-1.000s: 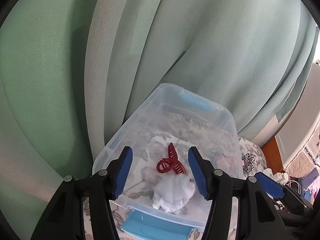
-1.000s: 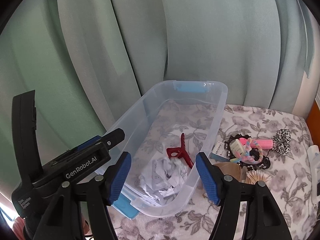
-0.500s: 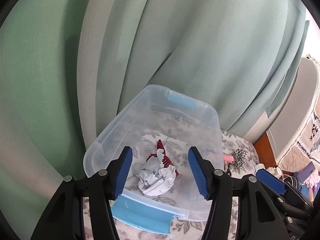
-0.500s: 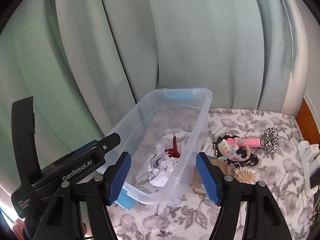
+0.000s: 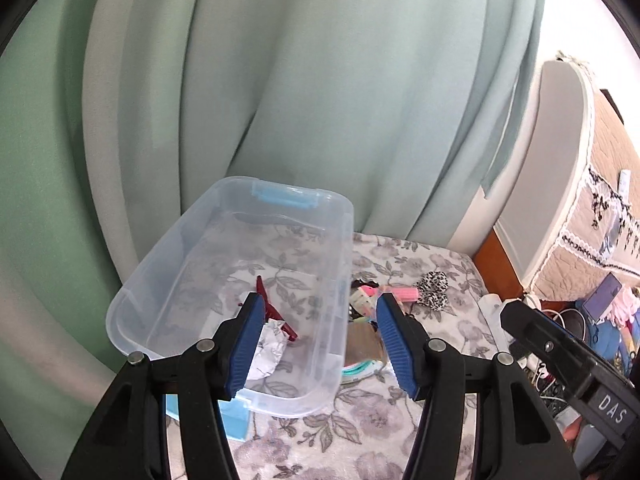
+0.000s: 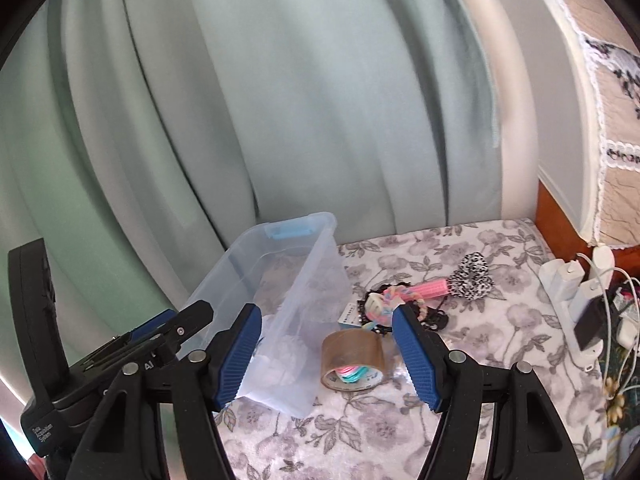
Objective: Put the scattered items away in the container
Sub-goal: 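Withdraw both tools from the bin back toward the remaining items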
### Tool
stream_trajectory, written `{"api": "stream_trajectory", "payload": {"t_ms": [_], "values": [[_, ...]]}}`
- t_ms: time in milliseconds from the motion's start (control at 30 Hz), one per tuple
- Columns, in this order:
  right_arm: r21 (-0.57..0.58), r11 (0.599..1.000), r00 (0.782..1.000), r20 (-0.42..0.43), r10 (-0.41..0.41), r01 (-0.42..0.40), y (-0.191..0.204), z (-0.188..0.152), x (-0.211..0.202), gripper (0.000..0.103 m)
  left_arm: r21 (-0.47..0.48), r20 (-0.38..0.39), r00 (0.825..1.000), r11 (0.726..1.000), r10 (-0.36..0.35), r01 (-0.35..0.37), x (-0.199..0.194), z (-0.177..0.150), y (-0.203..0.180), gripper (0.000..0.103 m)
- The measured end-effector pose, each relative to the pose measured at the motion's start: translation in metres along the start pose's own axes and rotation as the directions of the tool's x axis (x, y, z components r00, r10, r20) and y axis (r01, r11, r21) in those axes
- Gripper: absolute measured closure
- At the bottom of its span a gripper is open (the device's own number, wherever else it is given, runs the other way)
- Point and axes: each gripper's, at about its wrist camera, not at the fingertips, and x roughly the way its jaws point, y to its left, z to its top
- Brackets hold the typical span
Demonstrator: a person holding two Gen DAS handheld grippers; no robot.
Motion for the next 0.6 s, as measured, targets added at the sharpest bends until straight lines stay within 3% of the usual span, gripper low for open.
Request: {"api": "stream_trajectory", "payload": {"t_ms": [233, 400, 500, 600], "values": [[0.152, 0.984, 0.995, 0.015, -0.094, 0.091, -0.078, -0.004, -0.015, 0.031, 0.111, -0.093, 0.995, 0.993, -0.032, 0.042, 0.026, -0.019, -0.059, 0.044], [0.234, 0.963, 0.991, -0.026, -0.129, 0.131, -0.121, -0.016, -0.014, 0.031, 0.161, -0.195, 0.981, 0.985, -0.023, 0.055, 0.057, -0.041, -0.087, 0.044], [0.252, 0.957, 0.99, -0.065, -0.129, 0.141, -0.136, -0.026, -0.006, 0.031, 0.165, -0.255, 0.967, 0.986, 0.024, 0.019, 0.077, -0.056, -0.094, 0.044], [0.261, 0.955, 0.987, -0.112, -0.115, 0.14, -0.146, -0.037, 0.008, 0.031, 0.133, -0.268, 0.96, 0.99, 0.083, -0.049, 0.091, -0.066, -0.091, 0.044]]}}
